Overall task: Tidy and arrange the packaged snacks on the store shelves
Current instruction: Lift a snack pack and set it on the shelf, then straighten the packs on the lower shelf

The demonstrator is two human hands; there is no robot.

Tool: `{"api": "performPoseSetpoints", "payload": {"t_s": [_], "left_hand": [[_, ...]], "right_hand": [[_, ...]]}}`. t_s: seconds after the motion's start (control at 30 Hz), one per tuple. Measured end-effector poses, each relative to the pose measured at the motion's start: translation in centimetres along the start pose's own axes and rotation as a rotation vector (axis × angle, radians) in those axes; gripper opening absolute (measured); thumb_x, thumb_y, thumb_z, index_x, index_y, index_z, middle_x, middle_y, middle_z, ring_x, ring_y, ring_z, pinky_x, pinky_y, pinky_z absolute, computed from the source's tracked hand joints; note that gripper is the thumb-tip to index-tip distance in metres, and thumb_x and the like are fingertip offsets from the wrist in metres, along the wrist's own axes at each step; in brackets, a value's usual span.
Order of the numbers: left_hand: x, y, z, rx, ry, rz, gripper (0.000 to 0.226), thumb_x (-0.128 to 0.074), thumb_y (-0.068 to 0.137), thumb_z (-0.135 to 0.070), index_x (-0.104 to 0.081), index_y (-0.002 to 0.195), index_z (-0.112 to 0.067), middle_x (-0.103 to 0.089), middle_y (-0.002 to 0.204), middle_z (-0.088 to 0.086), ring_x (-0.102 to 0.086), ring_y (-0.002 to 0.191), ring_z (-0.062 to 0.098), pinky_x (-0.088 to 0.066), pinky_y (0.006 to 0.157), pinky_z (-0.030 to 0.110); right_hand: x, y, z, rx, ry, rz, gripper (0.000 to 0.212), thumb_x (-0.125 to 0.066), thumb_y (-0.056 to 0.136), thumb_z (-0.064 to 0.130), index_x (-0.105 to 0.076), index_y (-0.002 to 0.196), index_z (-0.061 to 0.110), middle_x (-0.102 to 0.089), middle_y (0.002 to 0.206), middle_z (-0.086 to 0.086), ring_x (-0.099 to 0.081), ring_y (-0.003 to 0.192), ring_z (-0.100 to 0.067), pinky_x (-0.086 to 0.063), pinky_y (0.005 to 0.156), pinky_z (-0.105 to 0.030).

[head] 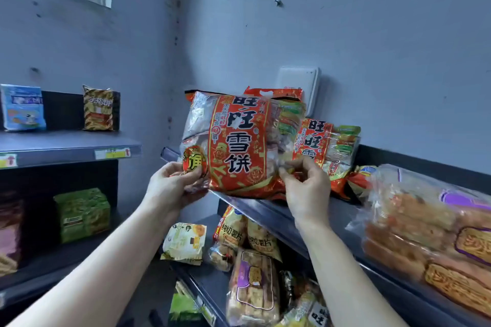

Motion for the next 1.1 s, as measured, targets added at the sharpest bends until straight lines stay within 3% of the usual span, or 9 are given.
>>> {"api": "performPoseSetpoints", "payload": {"t_s": [0.17,0.27,0.43,0.5,0.57,0.67,0.8,0.93,1.1], "left_hand": [[-2.5,5.6,0.0,-0.067,-0.062,-0.069,0.031,-0.056,0.088,0.011,-0.044,0.072,-0.012,-0.059,0.076,0.010,-0.063,0.050,0.015,-0.059,0.057,0.034],[-3.5,8.6,0.8,-0.083,-0.060,-0.035,0.029,-0.055,0.088,0.012,-0.045,0.075,-0.012,-0.059,0.078,0.008,-0.064,0.053,0.015,-0.060,0.056,0.031],[-4.2,13.2,2.2,-0.073,-0.112,0.093,0.029,-0.053,0.086,0.015,-0.046,0.077,-0.011,-0.056,0.077,0.010,-0.064,0.051,0.013,-0.058,0.053,0.028],[-4.5,14.6,2.2,-0.072,-0.114,0.142,0.029,-0.052,0.086,0.016,-0.047,0.078,-0.011,-0.056,0.077,0.011,-0.064,0.052,0.013,-0.058,0.053,0.028],[-5.0,15.7,2.3,-0.072,-0.107,0.188,0.031,-0.052,0.086,0.016,-0.044,0.076,-0.012,-0.057,0.074,0.010,-0.064,0.051,0.013,-0.057,0.053,0.028],[-6.2,16.8,2.8,-0.055,-0.107,0.236,0.035,-0.053,0.085,0.016,-0.040,0.070,-0.012,-0.056,0.067,0.007,-0.063,0.049,0.013,-0.057,0.053,0.029],[-7.4,17.2,4.1,0.000,-0.148,0.269,0.036,-0.054,0.086,0.015,-0.040,0.068,-0.013,-0.057,0.072,0.007,-0.063,0.056,0.014,-0.061,0.059,0.033],[-8.5,17.2,5.0,0.063,-0.160,0.274,0.035,-0.050,0.087,0.016,-0.039,0.071,-0.013,-0.055,0.075,0.009,-0.062,0.059,0.015,-0.059,0.056,0.029],[-11.0,16.6,6.6,0.125,-0.134,0.295,0.034,-0.049,0.089,0.015,-0.041,0.073,-0.013,-0.056,0.078,0.007,-0.059,0.068,0.019,-0.057,0.049,0.024]], "right_hand": [[0.7,4.0,-4.9,-0.349,0.233,-0.081,0.008,-0.059,0.091,0.021,-0.067,0.091,0.020,-0.065,0.085,0.008,-0.058,0.078,-0.006,-0.042,0.063,-0.018],[1.4,5.6,-10.0,-0.511,-0.166,-0.098,0.026,-0.058,0.086,0.032,-0.062,0.109,0.021,-0.065,0.103,0.002,-0.059,0.088,-0.016,-0.044,0.065,-0.028],[0.8,5.8,-11.6,-0.636,-0.696,0.223,0.070,-0.060,0.073,0.071,-0.053,0.113,0.014,-0.062,0.108,-0.005,-0.059,0.095,-0.026,-0.050,0.082,-0.033],[0.9,5.8,-11.3,-0.671,-0.719,0.286,0.067,-0.064,0.076,0.063,-0.052,0.118,0.012,-0.059,0.113,-0.005,-0.056,0.099,-0.025,-0.046,0.083,-0.031],[1.1,5.8,-11.2,-0.691,-0.615,0.263,0.040,-0.073,0.078,0.045,-0.060,0.098,0.013,-0.062,0.104,-0.002,-0.057,0.093,-0.022,-0.046,0.080,-0.030],[2.1,6.4,-10.9,-0.624,-0.780,0.152,0.023,-0.071,0.078,0.033,-0.066,0.086,0.012,-0.069,0.091,-0.004,-0.063,0.082,-0.024,-0.054,0.074,-0.034],[3.3,6.5,-6.0,-0.351,-1.121,-0.100,0.010,-0.054,0.092,0.028,-0.059,0.087,0.020,-0.057,0.083,0.001,-0.052,0.077,-0.025,-0.031,0.051,-0.027],[3.9,6.7,-0.2,-0.001,-1.272,-0.345,0.008,-0.052,0.092,0.016,-0.057,0.088,0.012,-0.057,0.092,-0.005,-0.054,0.088,-0.032,-0.029,0.057,-0.030],[5.7,6.6,3.1,0.178,-1.387,-0.549,0.008,-0.059,0.084,0.003,-0.060,0.089,0.009,-0.058,0.093,-0.008,-0.052,0.091,-0.032,-0.028,0.053,-0.028]]}}
Point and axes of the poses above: each hand's wrist, its own y-axis towards the middle knuckle, its own x-axis out of the back of the hand, z = x × y, the point moved 7 cm from there along y, towards the middle knuckle
